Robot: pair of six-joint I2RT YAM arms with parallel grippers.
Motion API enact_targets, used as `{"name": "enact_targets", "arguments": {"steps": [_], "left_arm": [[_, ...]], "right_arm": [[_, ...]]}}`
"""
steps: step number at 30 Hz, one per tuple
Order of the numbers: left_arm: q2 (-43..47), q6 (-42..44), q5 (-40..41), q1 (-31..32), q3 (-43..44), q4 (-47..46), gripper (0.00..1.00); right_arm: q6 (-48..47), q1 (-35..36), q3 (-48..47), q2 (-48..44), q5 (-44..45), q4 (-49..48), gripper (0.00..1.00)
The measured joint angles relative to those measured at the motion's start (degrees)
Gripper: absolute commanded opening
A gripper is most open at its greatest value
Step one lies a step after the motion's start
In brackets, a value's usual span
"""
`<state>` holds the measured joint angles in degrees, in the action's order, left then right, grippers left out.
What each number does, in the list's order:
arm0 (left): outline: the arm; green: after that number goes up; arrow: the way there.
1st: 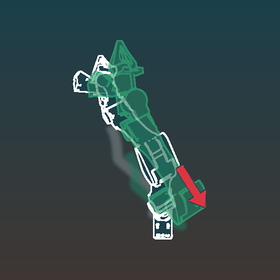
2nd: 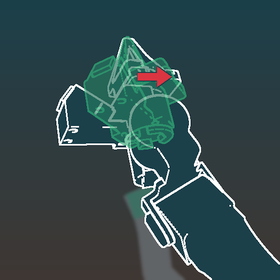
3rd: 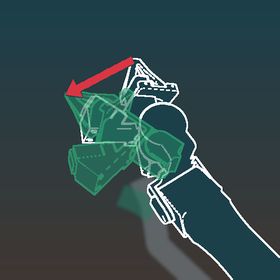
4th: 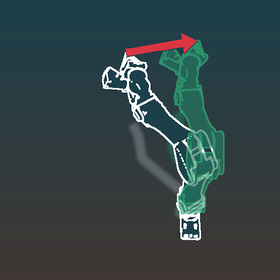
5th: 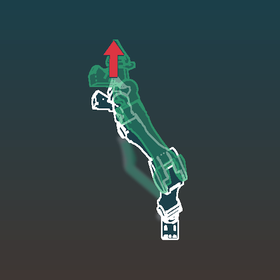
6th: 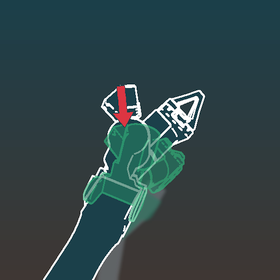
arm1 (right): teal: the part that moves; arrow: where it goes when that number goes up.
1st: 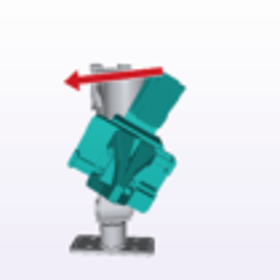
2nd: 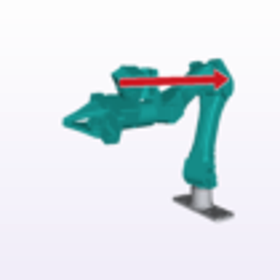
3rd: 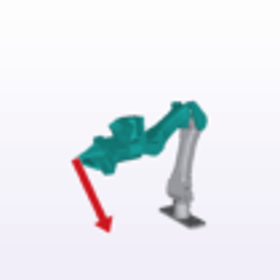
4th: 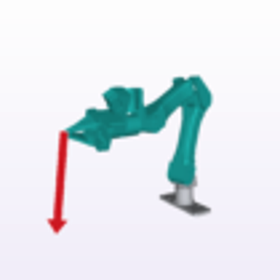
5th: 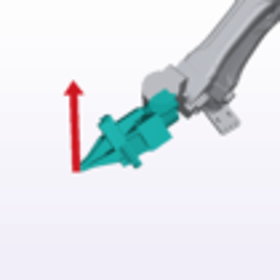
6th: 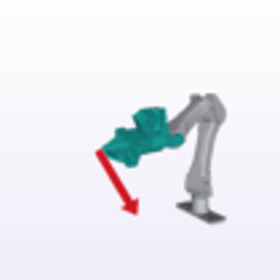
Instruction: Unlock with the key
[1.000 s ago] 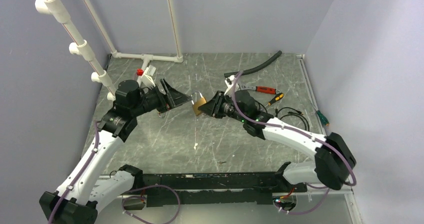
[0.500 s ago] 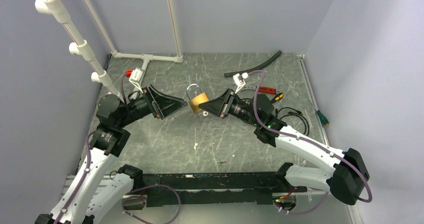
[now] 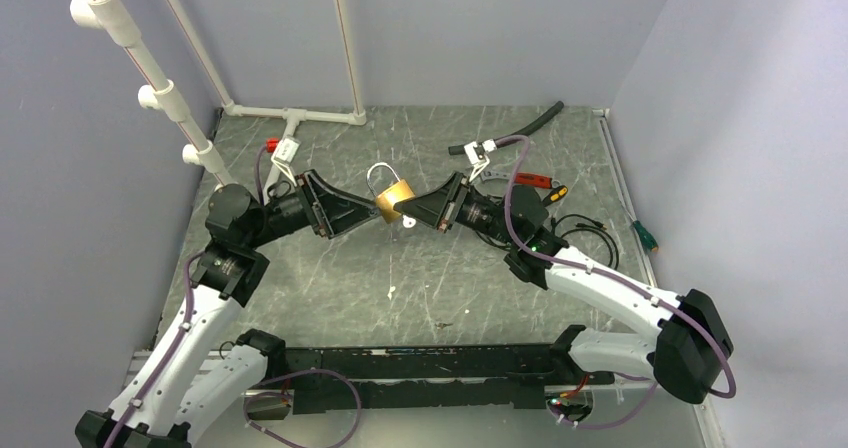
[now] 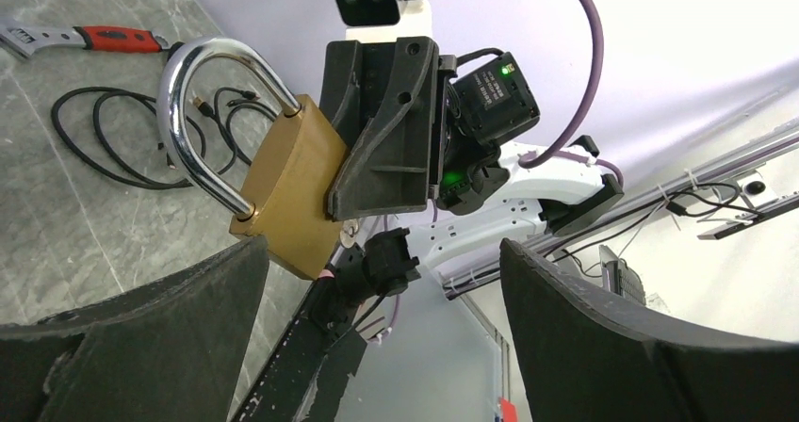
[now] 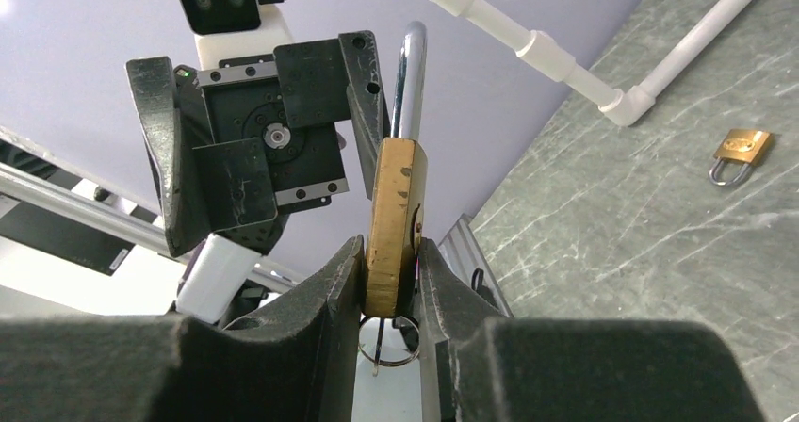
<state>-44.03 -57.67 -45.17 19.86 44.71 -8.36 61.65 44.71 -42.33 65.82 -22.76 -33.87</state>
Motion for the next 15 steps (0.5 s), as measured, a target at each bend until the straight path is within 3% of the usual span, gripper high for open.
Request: {"name": "enact_targets", "arguments": {"steps": [6,15], "left_arm": [[-0.20,0.87,0.07,0.00,0.09,0.15,0.96],[2.03,3.19,2.58,0.00,-0.48,3.08,0.84]], "right_arm": [[-1.29,-0.13,-0.57,0.00,-0.33,-0.46,0.00],[-0.39,-0.02,-5.01,2.45,-5.20,-5.22,0.00]]}}
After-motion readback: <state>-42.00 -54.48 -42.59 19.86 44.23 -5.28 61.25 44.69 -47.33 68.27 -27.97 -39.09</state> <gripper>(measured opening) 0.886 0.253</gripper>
